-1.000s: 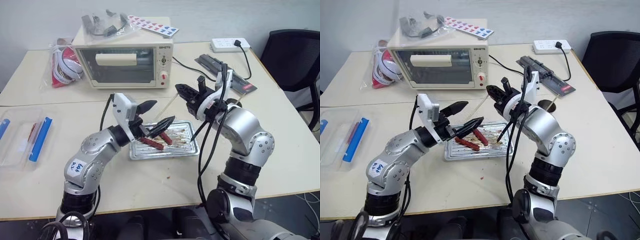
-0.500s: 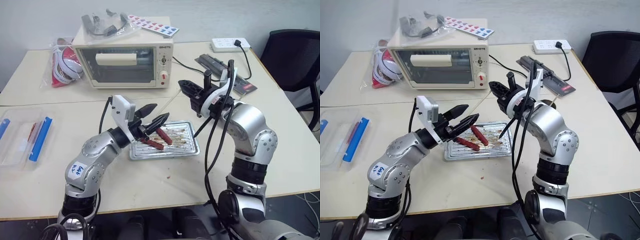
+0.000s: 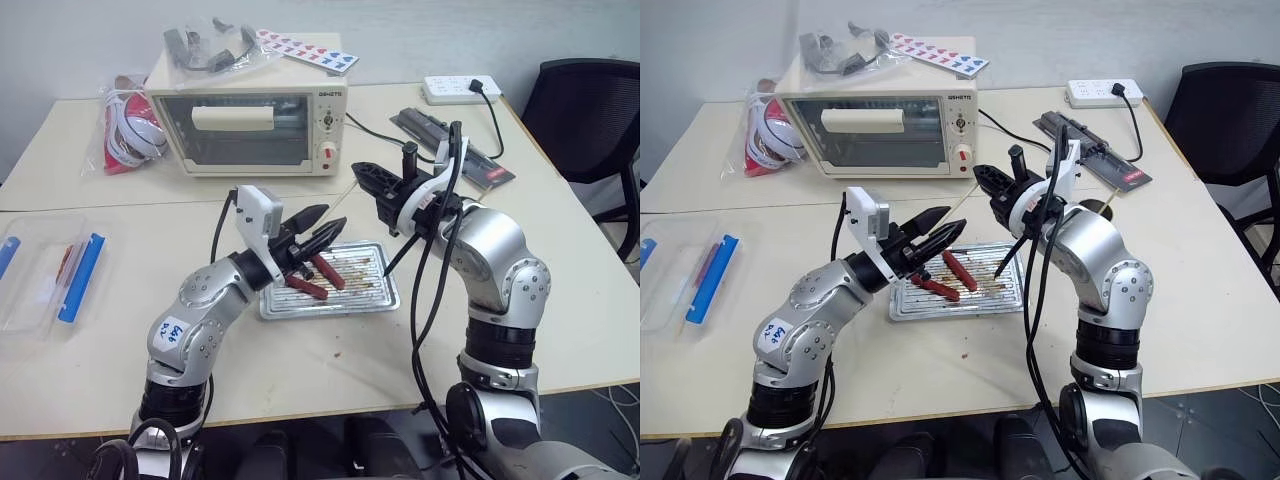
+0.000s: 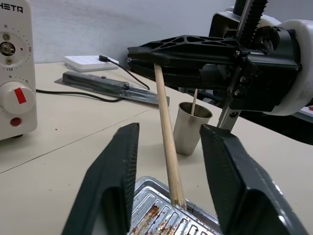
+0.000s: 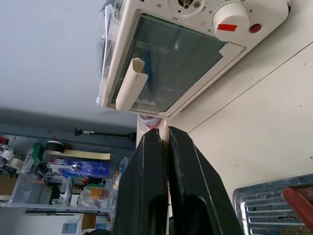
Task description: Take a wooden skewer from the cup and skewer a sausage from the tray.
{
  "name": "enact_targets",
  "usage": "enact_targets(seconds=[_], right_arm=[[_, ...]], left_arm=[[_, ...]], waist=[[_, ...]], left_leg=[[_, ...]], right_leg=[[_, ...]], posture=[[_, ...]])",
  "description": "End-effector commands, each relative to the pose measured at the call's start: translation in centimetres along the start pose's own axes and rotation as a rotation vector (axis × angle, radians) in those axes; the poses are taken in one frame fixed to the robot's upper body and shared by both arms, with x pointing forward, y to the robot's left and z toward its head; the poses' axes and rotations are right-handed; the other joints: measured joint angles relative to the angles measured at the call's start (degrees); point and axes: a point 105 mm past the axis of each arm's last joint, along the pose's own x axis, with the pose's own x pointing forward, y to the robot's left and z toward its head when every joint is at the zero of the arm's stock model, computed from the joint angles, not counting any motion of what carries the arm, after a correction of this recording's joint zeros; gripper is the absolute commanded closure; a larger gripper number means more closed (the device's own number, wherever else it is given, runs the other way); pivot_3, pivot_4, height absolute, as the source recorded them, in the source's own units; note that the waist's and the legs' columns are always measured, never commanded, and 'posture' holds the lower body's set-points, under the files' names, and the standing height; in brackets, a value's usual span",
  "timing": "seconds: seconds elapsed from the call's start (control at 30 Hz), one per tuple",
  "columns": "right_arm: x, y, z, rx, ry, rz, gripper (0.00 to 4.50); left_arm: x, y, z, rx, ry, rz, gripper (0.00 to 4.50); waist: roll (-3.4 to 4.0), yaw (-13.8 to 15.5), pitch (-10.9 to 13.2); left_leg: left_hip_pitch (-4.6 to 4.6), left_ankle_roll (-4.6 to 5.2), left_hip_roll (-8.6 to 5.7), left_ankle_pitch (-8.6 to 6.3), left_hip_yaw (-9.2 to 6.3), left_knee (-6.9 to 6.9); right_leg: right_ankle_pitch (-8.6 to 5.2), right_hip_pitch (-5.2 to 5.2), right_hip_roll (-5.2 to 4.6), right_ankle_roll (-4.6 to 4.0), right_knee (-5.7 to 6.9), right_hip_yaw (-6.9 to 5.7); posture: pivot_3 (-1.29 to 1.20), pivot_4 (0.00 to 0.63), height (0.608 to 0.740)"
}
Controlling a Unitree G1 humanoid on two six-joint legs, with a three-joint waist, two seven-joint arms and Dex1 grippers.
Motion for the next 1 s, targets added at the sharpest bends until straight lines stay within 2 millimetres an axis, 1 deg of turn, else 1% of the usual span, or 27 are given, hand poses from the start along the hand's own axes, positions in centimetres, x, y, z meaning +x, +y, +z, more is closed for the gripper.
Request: enact_targets(seconds=[0.03,0.33,0.77,0.83,0.87,0.93,1.0], right_arm=[[-0.3,1.4,0.3,-0.005,-0.009,0.06,4.5],[-0.3,1.3,0.3,0.005,-0.012,0.06,4.5],[-0.2,1.4,0.4,0.043,-0.023,0.058,4.5],[-0.2,1.3,0.4,0.044,-0.023,0.058,4.5],[-0.2,1.3,0.4,0.044,-0.022,0.058,4.5],[-0.2,1.3,0.4,0.044,-0.022,0.057,4.5],[-0.2,1.2,0.4,0.042,-0.02,0.055,4.5]], left_arm=[[0.1,-0.4,1.2,0.036,-0.049,0.005,3.53],[0.2,-0.1,1.4,0.041,-0.064,0.027,3.53],[0.6,-0.8,2.0,0.014,-0.116,0.04,3.53],[0.6,-0.7,2.0,0.017,-0.121,0.048,3.88],[0.6,-0.7,2.1,0.016,-0.122,0.05,3.98],[0.6,-0.5,2.2,0.012,-0.125,0.054,4.45],[0.6,-0.4,2.3,0.015,-0.122,0.057,4.45]], waist=[[0.0,0.0,0.0],[0.0,0.07,0.0],[0.0,0.08,0.0],[0.0,0.09,0.0],[0.0,0.09,0.0],[0.0,0.07,0.0],[0.0,0.08,0.0]], left_leg=[[0.0,0.0,0.0,0.0,0.0,0.0],[-0.05,0.01,0.0,0.0,0.0,0.04],[-0.08,0.01,0.01,0.01,-0.01,0.05],[-0.09,0.01,0.01,0.01,-0.01,0.05],[-0.09,0.01,0.0,0.01,-0.01,0.05],[-0.09,0.01,0.01,0.01,-0.01,0.06],[-0.1,0.01,0.01,0.01,-0.01,0.06]], right_leg=[[0.0,0.0,0.0,0.0,0.0,0.0],[0.0,0.0,0.0,0.0,-0.07,-0.01],[0.0,0.0,0.0,0.0,-0.09,-0.02],[0.0,0.0,0.0,0.0,-0.09,-0.02],[0.0,0.0,0.0,0.0,-0.09,-0.02],[0.0,-0.01,0.0,0.0,-0.09,-0.02],[0.0,-0.01,0.0,0.0,-0.09,-0.02]], posture=[[0.0,0.15,0.74],[0.0,0.15,0.74],[0.0,0.15,0.74],[0.0,0.15,0.74],[0.0,0.15,0.74],[0.0,0.15,0.74],[0.0,0.15,0.74]])
